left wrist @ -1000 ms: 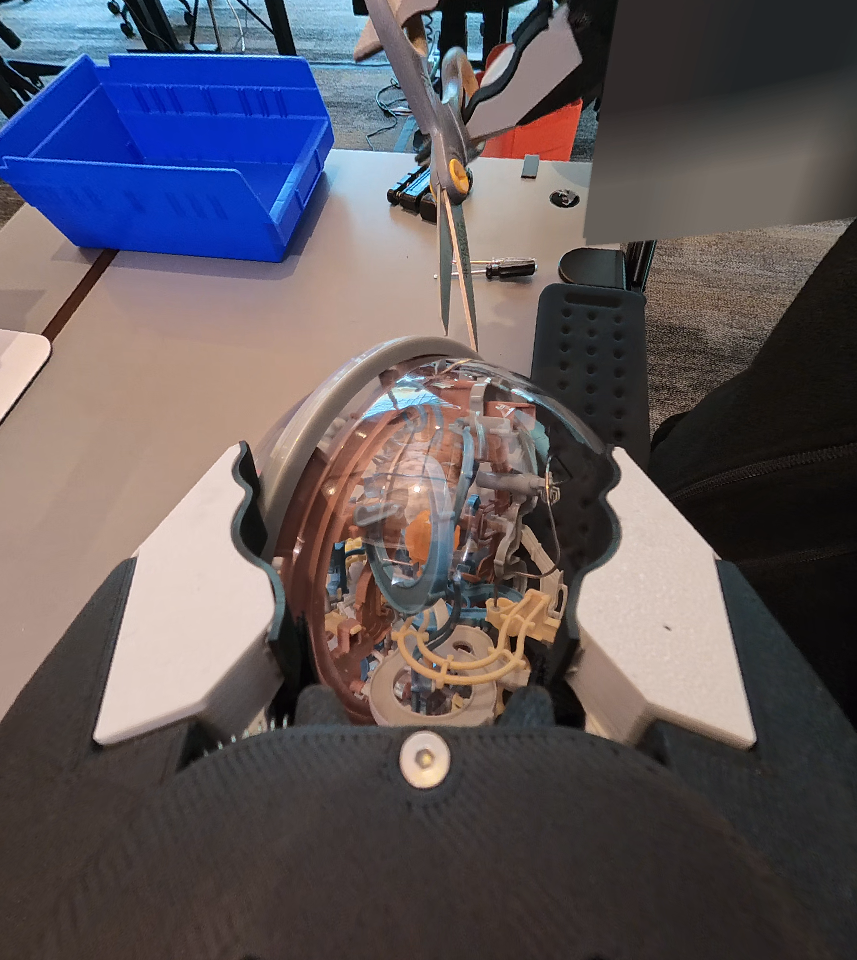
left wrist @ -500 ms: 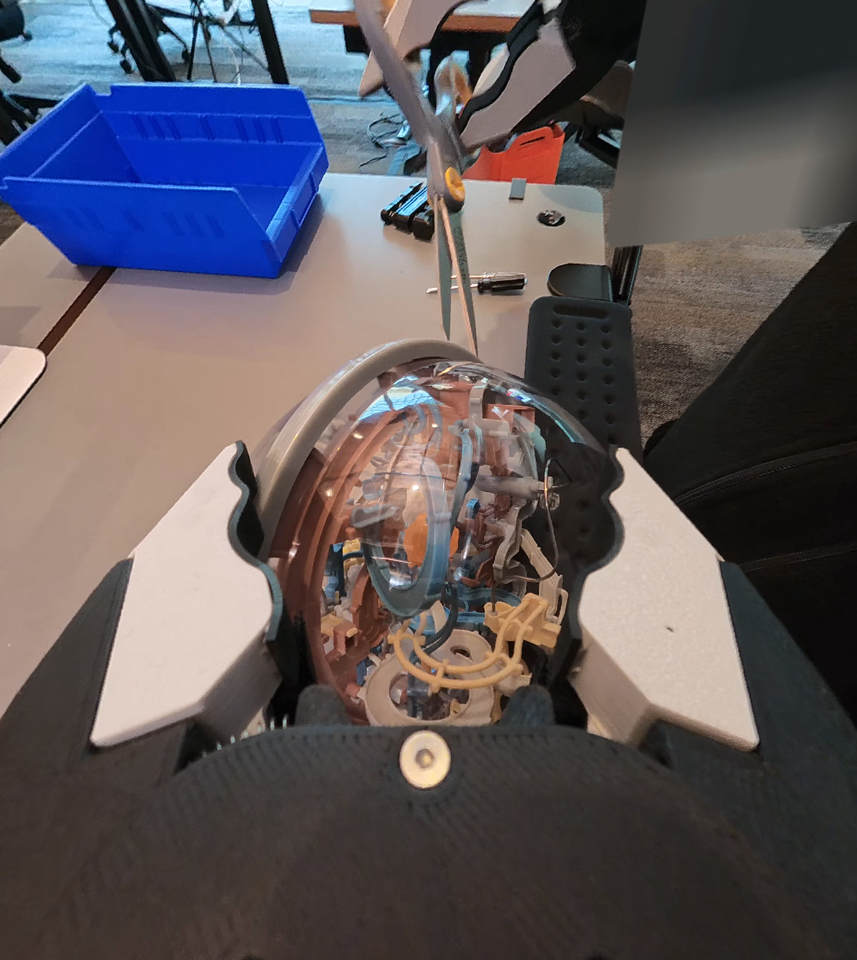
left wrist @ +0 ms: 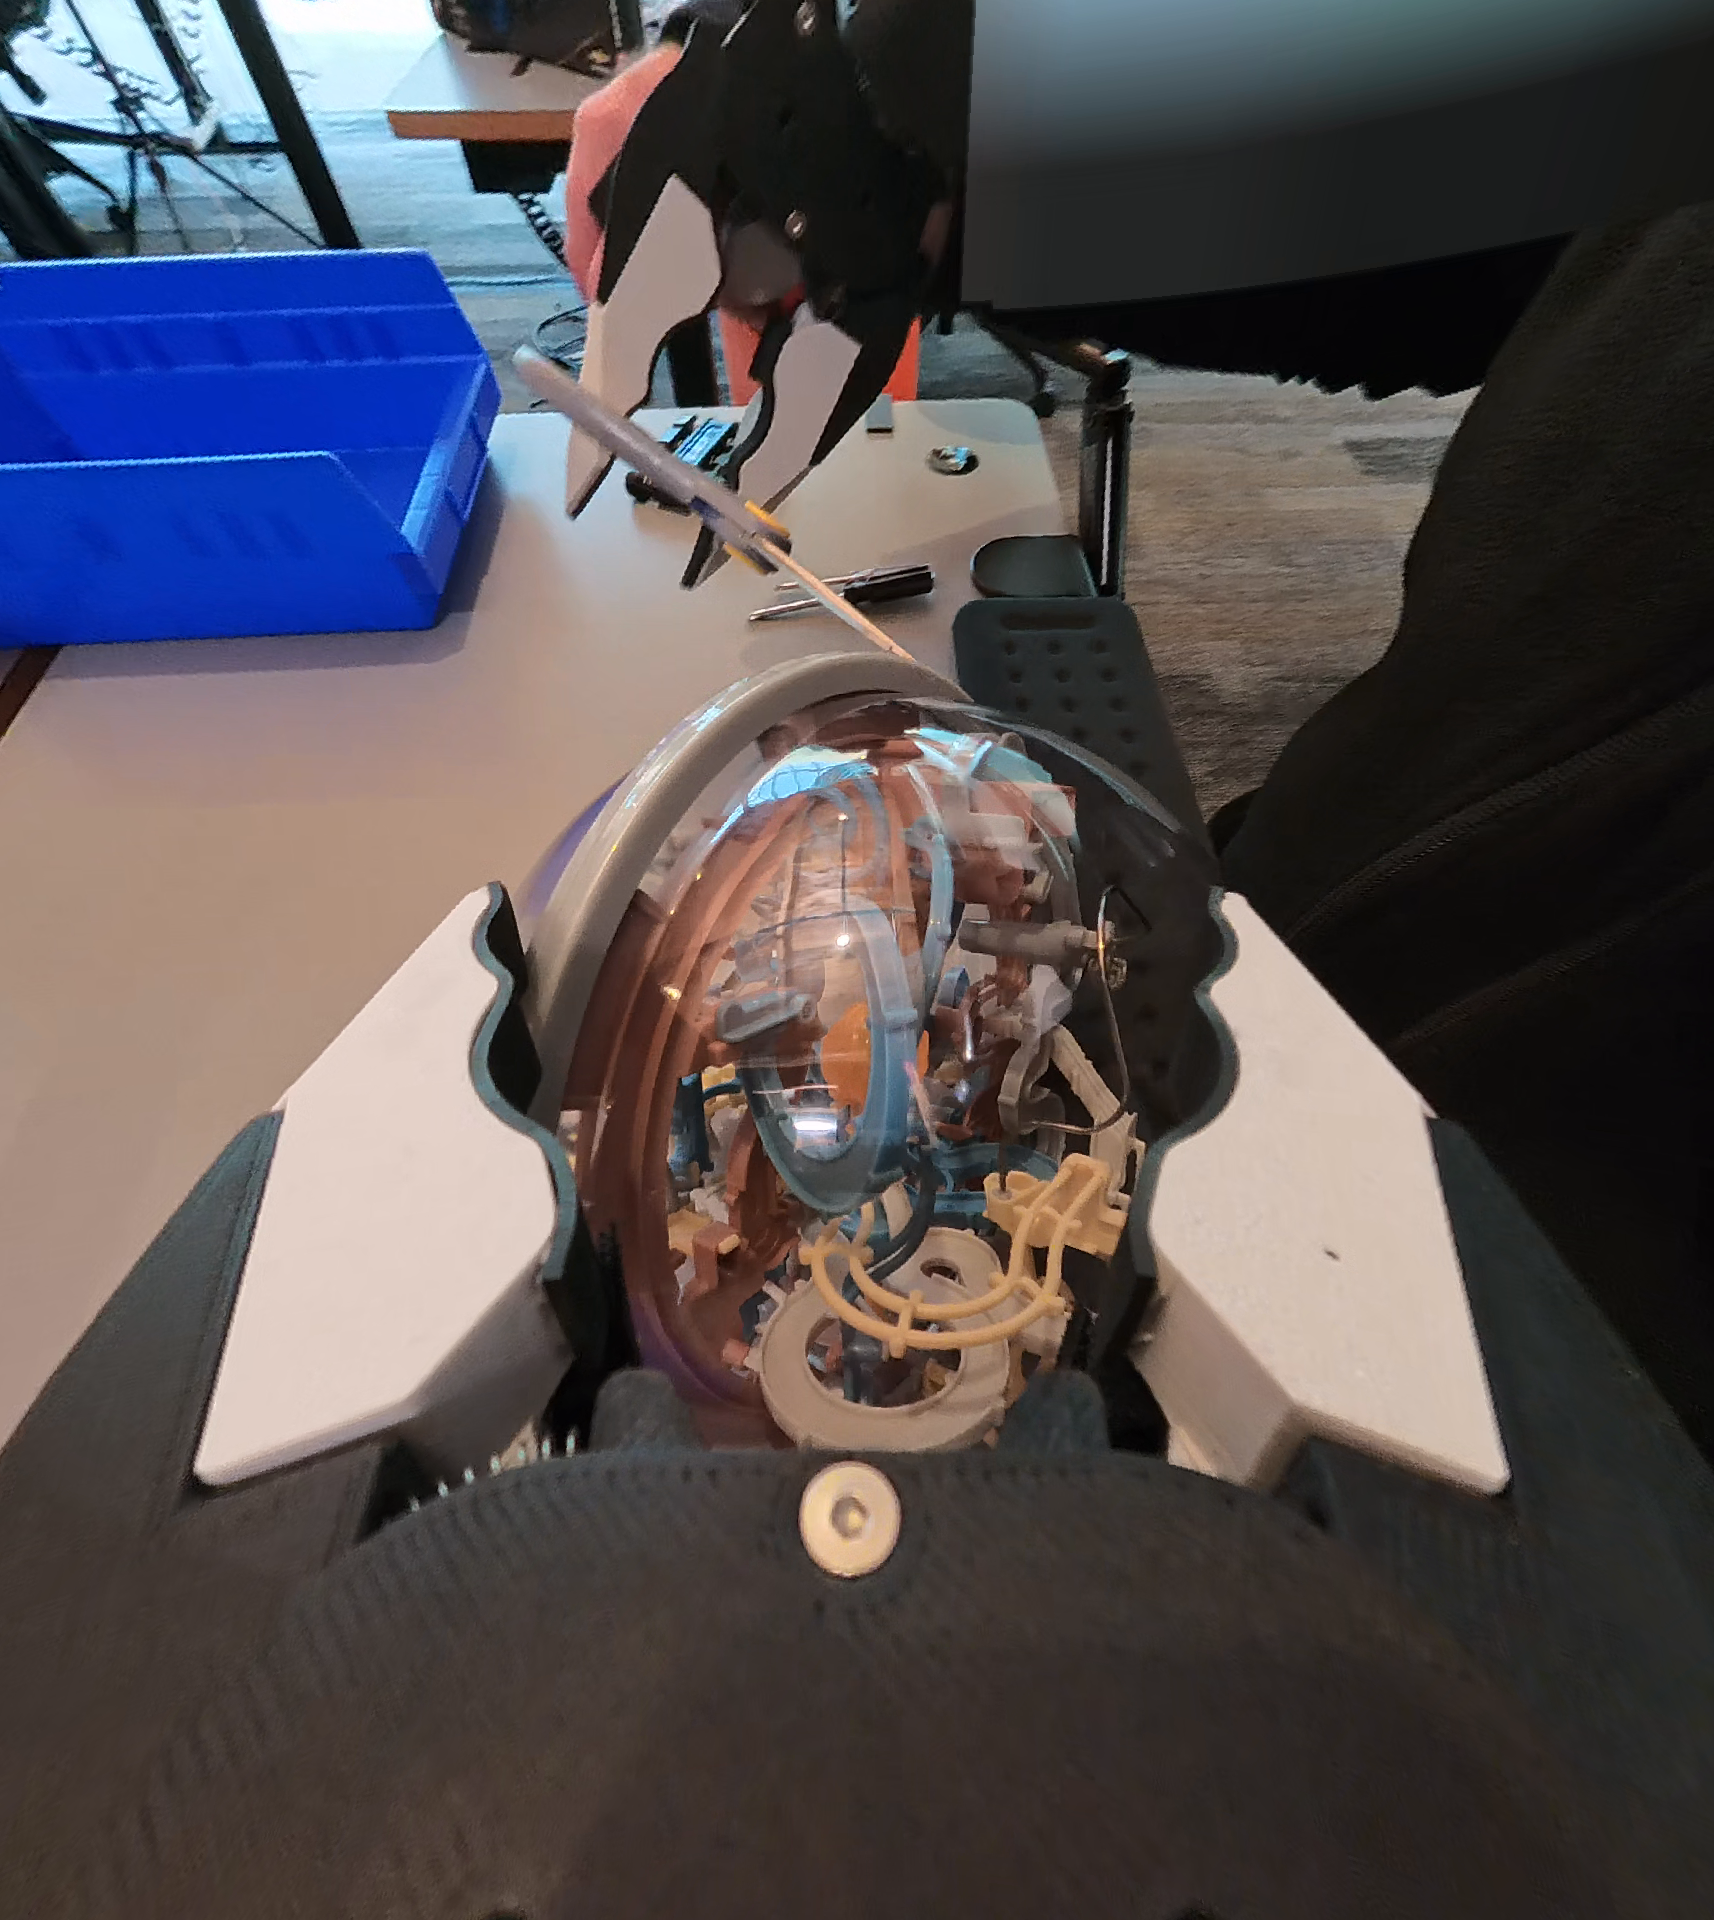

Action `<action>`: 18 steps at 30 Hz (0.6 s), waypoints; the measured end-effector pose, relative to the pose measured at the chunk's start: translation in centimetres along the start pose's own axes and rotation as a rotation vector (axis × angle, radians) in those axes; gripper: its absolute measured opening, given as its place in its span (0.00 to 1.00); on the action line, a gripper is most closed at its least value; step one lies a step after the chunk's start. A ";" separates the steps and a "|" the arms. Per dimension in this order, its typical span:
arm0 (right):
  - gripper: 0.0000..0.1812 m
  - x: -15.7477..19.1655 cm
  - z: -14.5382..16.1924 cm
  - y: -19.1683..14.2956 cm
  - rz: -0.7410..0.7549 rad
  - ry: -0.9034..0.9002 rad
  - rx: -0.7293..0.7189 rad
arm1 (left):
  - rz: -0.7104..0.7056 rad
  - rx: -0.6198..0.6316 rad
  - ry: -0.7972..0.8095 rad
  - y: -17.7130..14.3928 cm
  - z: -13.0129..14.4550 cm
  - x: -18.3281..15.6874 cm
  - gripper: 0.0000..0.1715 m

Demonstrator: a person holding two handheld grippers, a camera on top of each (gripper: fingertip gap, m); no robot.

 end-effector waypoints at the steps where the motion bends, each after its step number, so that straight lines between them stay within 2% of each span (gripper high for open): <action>1: 0.23 -0.1 0.1 0.3 -0.007 0.006 -0.009 | 0.010 0.000 0.004 0.1 0.0 0.1 0.71; 8: 0.22 -0.3 0.9 1.5 -0.053 0.072 -0.100 | 0.033 0.016 0.006 0.1 -0.2 0.5 0.72; 12: 0.22 0.1 0.2 1.4 -0.079 0.057 -0.156 | 0.019 0.049 0.016 0.6 -0.5 0.1 0.72; 16: 0.22 0.2 -0.6 1.3 -0.114 0.028 -0.167 | -0.015 0.082 0.020 1.8 -0.7 -0.3 0.82; 18: 0.21 0.2 -0.8 1.3 -0.124 0.009 -0.143 | -0.029 0.098 0.035 2.0 -1.0 -0.7 0.82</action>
Point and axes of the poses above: each gripper's, where its closed fingertips meet, y out along the fingers, z out of its underside, x = y × z across the jaws, the point moved 7 cm from there along -y, back along the fingers, and after that the axes turned 1 degree about x, right-handed, at the moved point
